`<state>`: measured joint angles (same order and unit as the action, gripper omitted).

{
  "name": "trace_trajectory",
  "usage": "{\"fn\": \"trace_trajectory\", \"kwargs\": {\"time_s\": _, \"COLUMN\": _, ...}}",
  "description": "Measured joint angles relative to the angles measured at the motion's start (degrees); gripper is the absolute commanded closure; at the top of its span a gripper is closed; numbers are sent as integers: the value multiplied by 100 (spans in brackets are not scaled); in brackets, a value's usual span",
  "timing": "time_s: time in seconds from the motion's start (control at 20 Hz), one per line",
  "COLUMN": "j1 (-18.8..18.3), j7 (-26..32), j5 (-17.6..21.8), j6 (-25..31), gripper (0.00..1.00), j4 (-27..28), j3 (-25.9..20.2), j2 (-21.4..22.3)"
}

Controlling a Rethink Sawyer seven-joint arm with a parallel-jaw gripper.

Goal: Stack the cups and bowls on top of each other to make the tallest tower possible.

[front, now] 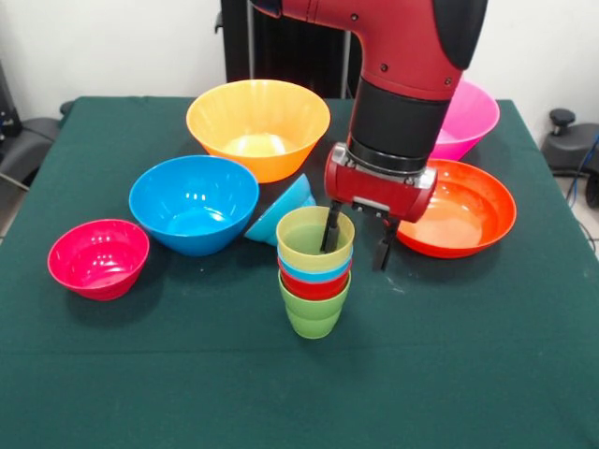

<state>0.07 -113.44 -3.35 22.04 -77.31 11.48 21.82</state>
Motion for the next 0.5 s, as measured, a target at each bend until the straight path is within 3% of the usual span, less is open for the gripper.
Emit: {"fn": "trace_trajectory", "kwargs": {"time_s": 0.5, "j1": 2, "j7": 0, "j5": 0, "j6": 176, "gripper": 0, "j4": 553, "j3": 71, "j2": -262}}
